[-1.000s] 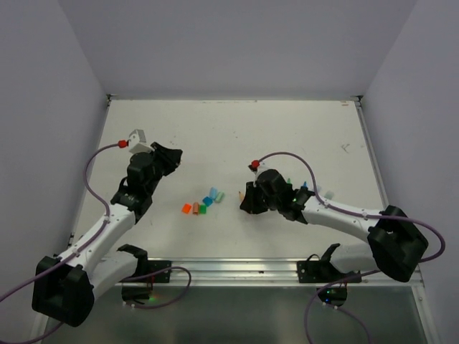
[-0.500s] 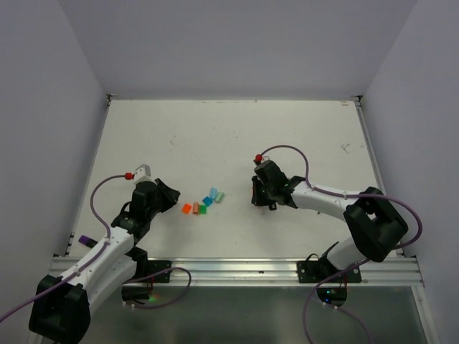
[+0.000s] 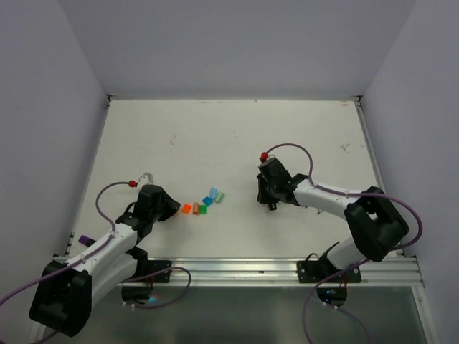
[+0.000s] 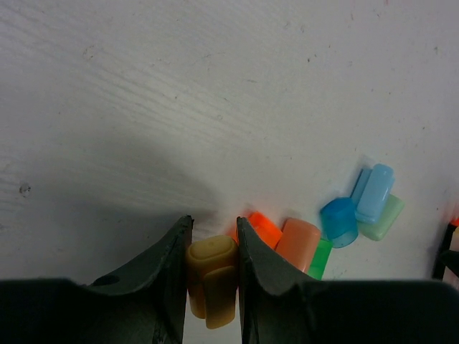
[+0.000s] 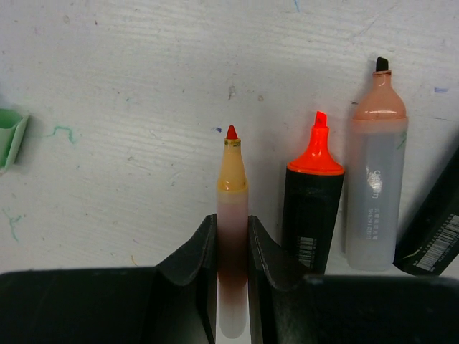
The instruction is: Open the pen caps
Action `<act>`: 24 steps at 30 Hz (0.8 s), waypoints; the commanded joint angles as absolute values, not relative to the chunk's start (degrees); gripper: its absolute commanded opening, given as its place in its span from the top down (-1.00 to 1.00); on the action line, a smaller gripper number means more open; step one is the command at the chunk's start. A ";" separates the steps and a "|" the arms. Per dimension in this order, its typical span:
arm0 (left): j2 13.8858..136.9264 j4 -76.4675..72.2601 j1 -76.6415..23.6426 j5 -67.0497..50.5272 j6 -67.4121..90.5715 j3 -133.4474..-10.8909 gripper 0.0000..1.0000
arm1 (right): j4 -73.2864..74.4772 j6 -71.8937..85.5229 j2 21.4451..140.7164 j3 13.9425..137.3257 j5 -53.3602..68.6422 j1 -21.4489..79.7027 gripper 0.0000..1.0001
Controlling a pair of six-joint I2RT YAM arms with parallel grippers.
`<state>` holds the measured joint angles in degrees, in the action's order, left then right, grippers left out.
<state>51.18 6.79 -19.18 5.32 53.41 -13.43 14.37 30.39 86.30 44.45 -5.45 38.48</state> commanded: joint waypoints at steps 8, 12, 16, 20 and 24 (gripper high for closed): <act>52.56 6.94 -19.86 6.42 55.28 -12.92 -0.16 | 14.24 28.13 88.33 45.26 -6.15 36.12 0.81; 51.07 10.80 -19.86 8.52 55.37 -15.11 -0.38 | 14.68 27.51 88.07 45.09 -6.85 35.68 0.55; 48.69 16.95 -19.78 12.56 56.07 -19.93 -0.70 | 15.21 26.46 87.37 44.83 -7.73 35.51 0.26; 49.65 24.84 -19.78 16.51 56.25 -25.48 -0.82 | 16.17 25.49 86.84 45.61 -7.91 35.51 -0.02; 50.10 30.58 -19.43 22.58 58.35 -28.65 -0.92 | 17.39 25.23 84.91 46.58 -7.82 35.51 -0.17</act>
<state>50.13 22.98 -19.68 15.46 56.36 -25.43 15.20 26.70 87.53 44.47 -5.63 35.92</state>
